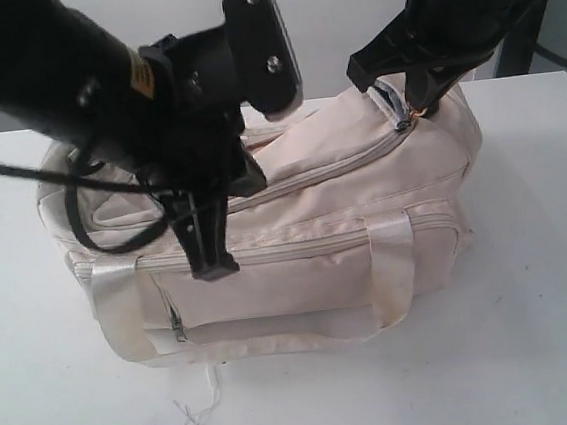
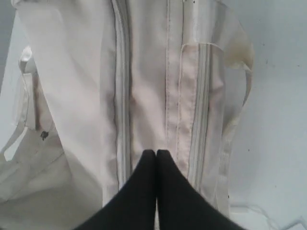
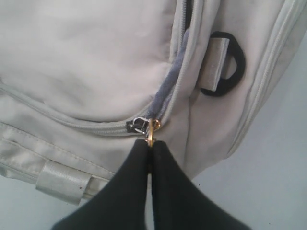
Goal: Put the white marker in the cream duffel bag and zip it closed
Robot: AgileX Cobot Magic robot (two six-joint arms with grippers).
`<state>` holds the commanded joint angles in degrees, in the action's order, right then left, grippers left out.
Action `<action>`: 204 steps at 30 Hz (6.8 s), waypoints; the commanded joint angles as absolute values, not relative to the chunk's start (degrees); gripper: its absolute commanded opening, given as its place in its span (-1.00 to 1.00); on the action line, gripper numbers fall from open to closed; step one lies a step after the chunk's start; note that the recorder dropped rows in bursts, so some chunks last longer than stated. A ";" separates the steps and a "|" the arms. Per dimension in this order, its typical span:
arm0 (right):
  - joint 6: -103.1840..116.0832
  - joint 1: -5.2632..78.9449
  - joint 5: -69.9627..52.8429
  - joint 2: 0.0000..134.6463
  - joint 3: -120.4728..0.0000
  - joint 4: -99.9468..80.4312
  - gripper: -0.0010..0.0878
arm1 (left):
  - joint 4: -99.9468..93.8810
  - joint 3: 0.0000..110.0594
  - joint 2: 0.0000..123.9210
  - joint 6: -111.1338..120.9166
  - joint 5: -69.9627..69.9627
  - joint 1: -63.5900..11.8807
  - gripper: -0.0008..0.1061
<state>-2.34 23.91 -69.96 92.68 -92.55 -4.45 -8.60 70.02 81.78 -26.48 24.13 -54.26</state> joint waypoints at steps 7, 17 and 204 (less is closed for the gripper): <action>-2.34 23.91 -69.96 92.68 -92.55 -4.45 -0.98 | -9.45 65.27 83.29 -26.76 14.61 -56.16 -0.99; -2.34 23.91 -69.96 92.68 -92.55 -4.45 -0.98 | -9.45 65.27 87.49 -26.83 13.54 -56.16 0.05; 10.67 23.91 -61.16 94.96 -92.55 -4.00 -0.28 | -15.92 70.80 71.95 15.25 64.08 -21.56 -0.99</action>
<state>10.67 23.91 -61.16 94.96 -92.55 -4.00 -15.92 70.80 71.95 15.25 64.08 -21.56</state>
